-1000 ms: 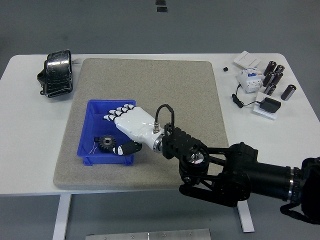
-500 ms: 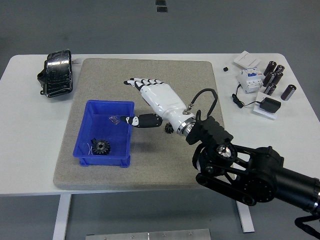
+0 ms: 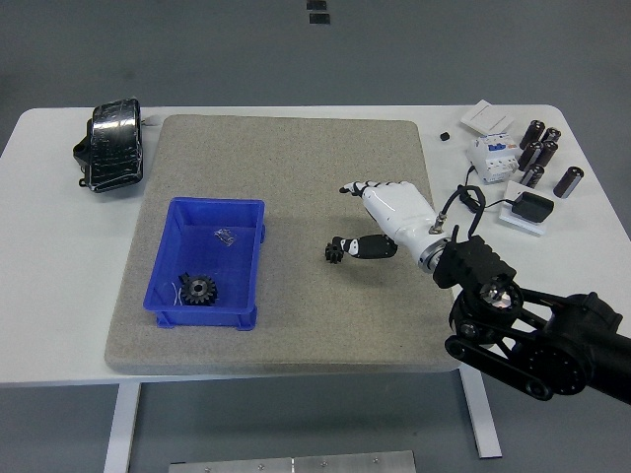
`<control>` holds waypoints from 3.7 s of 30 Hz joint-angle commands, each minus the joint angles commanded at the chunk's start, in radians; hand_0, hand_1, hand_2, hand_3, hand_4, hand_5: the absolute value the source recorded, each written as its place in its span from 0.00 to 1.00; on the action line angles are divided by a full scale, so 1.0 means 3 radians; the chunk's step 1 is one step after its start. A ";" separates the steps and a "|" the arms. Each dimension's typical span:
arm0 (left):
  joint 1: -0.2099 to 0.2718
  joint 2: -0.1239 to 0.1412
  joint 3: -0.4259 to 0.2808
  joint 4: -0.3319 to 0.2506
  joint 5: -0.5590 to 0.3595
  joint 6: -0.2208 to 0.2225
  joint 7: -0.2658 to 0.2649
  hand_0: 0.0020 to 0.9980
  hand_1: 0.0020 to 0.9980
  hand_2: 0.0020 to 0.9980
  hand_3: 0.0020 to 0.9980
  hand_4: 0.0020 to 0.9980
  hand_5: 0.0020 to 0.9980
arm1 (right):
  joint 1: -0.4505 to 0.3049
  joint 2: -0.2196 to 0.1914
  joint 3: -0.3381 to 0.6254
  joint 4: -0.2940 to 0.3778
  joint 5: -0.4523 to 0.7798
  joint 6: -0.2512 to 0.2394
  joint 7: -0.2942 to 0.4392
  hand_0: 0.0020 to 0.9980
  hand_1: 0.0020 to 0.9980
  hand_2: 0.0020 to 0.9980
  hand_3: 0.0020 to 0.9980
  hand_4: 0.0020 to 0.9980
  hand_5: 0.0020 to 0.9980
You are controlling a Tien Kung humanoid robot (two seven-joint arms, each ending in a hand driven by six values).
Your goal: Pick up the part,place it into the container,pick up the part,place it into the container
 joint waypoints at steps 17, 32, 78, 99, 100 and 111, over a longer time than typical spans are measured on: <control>0.0005 0.0000 -0.0024 -0.0003 0.0036 -0.0005 0.0015 0.69 0.68 0.66 0.62 0.73 0.25 | 0.0238 0.0204 -0.0628 -0.0404 0.0222 -0.0033 0.0163 0.41 0.60 0.71 0.76 0.77 0.48; 0.0005 -0.0004 -0.0028 -0.0003 0.0049 -0.0010 0.0016 0.69 0.68 0.66 0.62 0.73 0.25 | 0.0317 0.0274 -0.0757 -0.0596 0.0346 -0.0200 0.0325 0.34 0.50 0.63 0.67 0.73 0.48; 0.0014 -0.0002 -0.0007 -0.0002 0.0019 -0.0012 0.0003 0.69 0.68 0.66 0.59 0.73 0.25 | 0.0332 0.0235 -0.0757 -0.0490 0.0424 -0.0356 0.0385 0.30 0.45 0.38 0.59 0.49 0.14; 0.0019 0.0005 -0.0281 -0.0023 0.0301 -0.0020 0.0141 0.69 0.68 0.66 0.58 0.73 0.25 | 0.0848 0.0924 -0.0941 -0.0080 0.0095 -0.0258 0.0256 0.33 0.50 0.54 0.65 0.49 0.28; 0.0021 0.0004 -0.0289 -0.0024 0.0310 -0.0021 0.0145 0.69 0.68 0.66 0.58 0.73 0.25 | 0.0851 0.0962 -0.0969 -0.0125 0.0057 -0.0240 0.0246 0.33 0.50 0.54 0.65 0.49 0.28; 0.0019 0.0002 -0.0319 -0.0026 0.0343 -0.0029 0.0160 0.69 0.68 0.66 0.58 0.73 0.25 | 0.0837 0.1093 -0.1135 -0.0341 -0.0090 0.0065 0.0125 0.77 0.89 0.89 0.80 0.69 0.44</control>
